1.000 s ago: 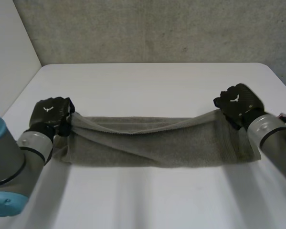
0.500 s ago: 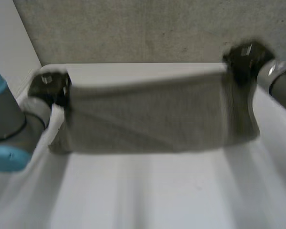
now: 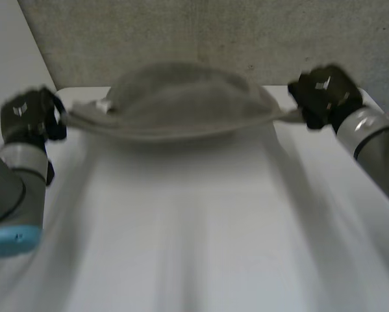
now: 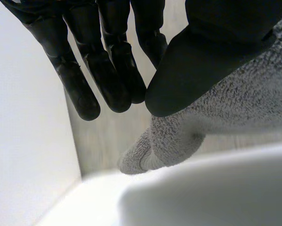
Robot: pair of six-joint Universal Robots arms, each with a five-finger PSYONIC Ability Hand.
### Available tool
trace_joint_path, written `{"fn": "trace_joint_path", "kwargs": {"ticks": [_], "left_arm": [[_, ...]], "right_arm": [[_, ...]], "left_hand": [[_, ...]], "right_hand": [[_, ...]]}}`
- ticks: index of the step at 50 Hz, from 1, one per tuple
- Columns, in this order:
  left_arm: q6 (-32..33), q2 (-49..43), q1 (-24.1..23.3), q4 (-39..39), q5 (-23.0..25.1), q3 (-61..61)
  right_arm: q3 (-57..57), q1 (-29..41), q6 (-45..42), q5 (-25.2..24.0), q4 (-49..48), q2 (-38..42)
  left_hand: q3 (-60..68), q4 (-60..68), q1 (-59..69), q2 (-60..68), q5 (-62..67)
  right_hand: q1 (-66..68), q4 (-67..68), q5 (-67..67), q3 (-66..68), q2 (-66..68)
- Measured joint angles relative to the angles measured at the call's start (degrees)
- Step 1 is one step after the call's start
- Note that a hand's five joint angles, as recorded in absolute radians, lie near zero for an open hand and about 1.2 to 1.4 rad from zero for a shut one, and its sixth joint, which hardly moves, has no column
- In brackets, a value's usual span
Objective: Fold the towel.
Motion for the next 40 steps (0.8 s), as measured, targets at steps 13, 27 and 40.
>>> {"fn": "trace_joint_path", "kwargs": {"ticks": [13, 27, 40], "left_arm": [[-3.15, -3.58, 2.79, -6.64, 0.16, -8.50], [-2.62, 4.22, 2.23, -19.24, 0.17, -8.73], [-0.33, 6.25, 2.13, -19.10, 9.16, -3.92]], "right_arm": [[12.81, -0.30, -7.28, 0.75, -0.16, 2.02], [19.09, -0.99, -7.80, 0.51, 0.05, -0.98], [21.96, -0.17, -7.76, 0.21, -0.63, -1.08]], "left_hand": [[-7.76, -7.80, -5.32, -8.06, -6.78], [-57.34, -57.37, -54.39, -57.40, -56.42], [-57.95, -58.01, -55.08, -58.01, -56.95]], "right_hand": [[0.00, 0.00, 0.00, 0.00, 0.00], [0.00, 0.00, 0.14, 0.00, 0.00], [0.00, 0.00, 0.14, 0.00, 0.00]]}}
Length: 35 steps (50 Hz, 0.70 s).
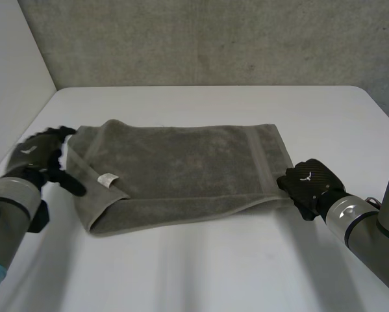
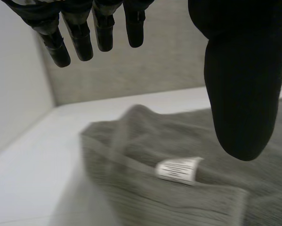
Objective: Fold the towel.
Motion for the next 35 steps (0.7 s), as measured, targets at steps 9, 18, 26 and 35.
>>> {"fn": "trace_joint_path", "kwargs": {"ticks": [9, 18, 26, 35], "left_arm": [[8.54, -10.16, -4.05, 0.66, 7.20, 2.33], [18.45, -14.82, -5.35, 5.42, 7.06, 2.86], [21.97, -16.42, -5.83, 10.65, 5.97, 2.89], [25.67, -18.87, -6.02, 15.04, 3.83, 3.01]], "right_arm": [[0.69, -0.04, 0.00, 0.02, -0.42, 0.02], [1.17, -0.10, 0.00, 0.03, -0.60, 0.02], [1.51, -0.10, 0.00, 0.03, -0.77, 0.02], [1.65, -0.29, 0.00, 0.03, -0.79, 0.02]], "left_hand": [[0.00, 0.00, 0.06, 0.01, 0.03], [0.00, 0.00, 0.07, 0.01, 0.04], [0.71, 0.66, 0.73, 0.82, 0.60], [2.34, 2.32, 2.28, 2.39, 2.24]], "right_hand": [[0.00, 0.00, 0.00, 0.00, 0.00], [0.00, 0.00, 0.00, 0.00, 0.00], [0.00, 0.00, 0.00, 0.00, 0.00], [0.00, 0.00, 0.00, 0.00, 0.00]]}}
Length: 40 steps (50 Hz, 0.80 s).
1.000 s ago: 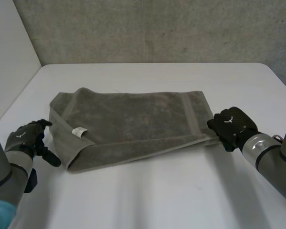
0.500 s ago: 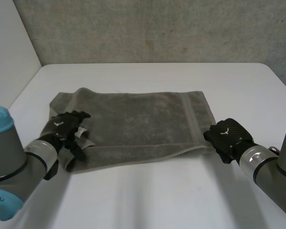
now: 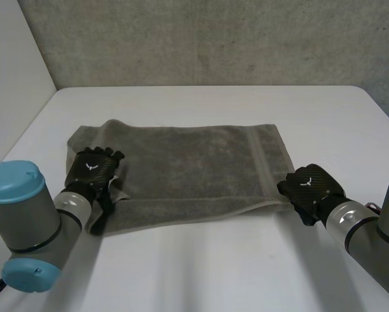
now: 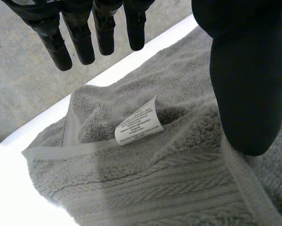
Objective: Fold the towel.
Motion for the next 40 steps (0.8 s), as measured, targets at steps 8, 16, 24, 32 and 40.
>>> {"fn": "trace_joint_path", "kwargs": {"ticks": [8, 16, 24, 32, 40], "left_arm": [[2.92, -0.82, 0.09, 0.20, -0.64, 0.03], [3.64, 0.21, 1.42, 2.24, -9.75, 1.22], [10.31, 1.41, 5.43, 5.84, -22.18, 0.52], [14.41, 6.68, 9.18, 7.46, -21.60, -4.79], [12.39, 13.32, 7.86, 6.94, -15.36, -9.24]], "right_arm": [[0.01, -0.13, 0.00, 0.00, -0.03, 0.00], [0.08, -0.29, 0.03, 0.03, -0.32, 0.00], [0.05, -0.46, 0.06, 0.16, -0.44, 0.00], [0.00, -0.36, 0.08, 0.18, -0.44, 0.00], [0.00, -0.25, 0.39, 0.15, -0.43, 0.00]], "left_hand": [[0.66, 0.66, 0.67, 0.66, 0.65], [5.14, 5.14, 5.21, 5.19, 5.10], [5.72, 5.73, 5.75, 5.71, 5.68], [5.33, 5.39, 5.40, 5.35, 5.07], [-0.06, 0.07, 0.02, -0.03, -0.31]], "right_hand": [[0.00, 0.00, 0.00, 0.00, 0.00], [0.00, 0.00, 0.00, 0.04, 0.00], [0.00, 0.00, 0.00, 0.04, 0.00], [0.00, 0.00, 0.00, 0.05, 0.00], [0.00, 0.00, 0.00, 0.05, 0.00]]}}
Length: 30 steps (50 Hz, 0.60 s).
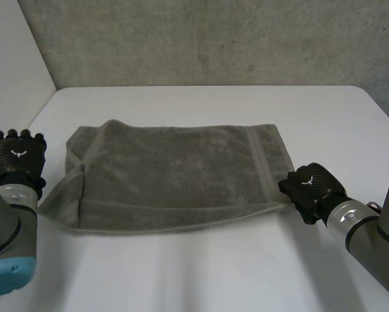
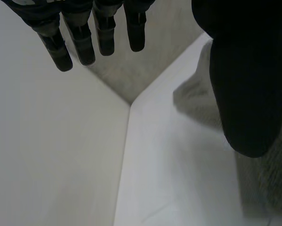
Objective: Fold the towel.
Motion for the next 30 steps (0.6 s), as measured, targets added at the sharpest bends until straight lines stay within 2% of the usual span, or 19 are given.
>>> {"fn": "trace_joint_path", "kwargs": {"ticks": [9, 10, 15, 19, 24, 30], "left_arm": [[-3.27, 6.07, -0.08, -3.86, 10.92, -3.17], [-3.27, 6.65, 0.45, -5.77, 13.60, -3.63], [-2.58, 7.44, 2.78, -12.62, 20.75, -4.53], [-0.72, 7.52, 6.22, -19.08, 27.61, -5.41], [3.38, 7.36, 10.30, -22.17, 34.49, -6.68], [7.51, 6.34, 12.77, -22.38, 38.86, -7.53]], "right_arm": [[-0.13, -0.10, 1.25, 0.24, -0.31, 0.00], [-0.24, -0.11, 1.78, 0.33, -0.36, 0.00], [-0.61, -0.19, 3.03, 0.50, -0.35, 0.00], [-0.79, -0.26, 3.59, 0.47, -0.37, 0.00], [-0.81, -0.21, 3.63, 0.45, -0.50, 0.00], [-0.74, -0.18, 3.57, 0.44, -0.53, 0.00]], "left_hand": [[2.20, 2.04, 2.34, 2.20, 2.51], [4.77, 4.34, 4.72, 4.75, 4.73], [12.52, 12.19, 12.51, 12.49, 12.49], [22.77, 22.70, 22.73, 22.78, 22.88], [25.84, 25.76, 25.83, 25.87, 25.91], [24.96, 24.88, 24.77, 24.95, 25.06]], "right_hand": [[0.00, 0.00, 0.00, 0.00, 0.00], [0.00, 0.00, 0.00, 0.00, 0.00], [0.00, 0.00, 0.00, 0.00, 0.00], [0.00, 0.00, 0.00, 0.00, 0.00], [0.00, 0.00, 0.00, 0.00, 0.00], [0.00, 0.00, 0.00, 0.00, 0.00]]}}
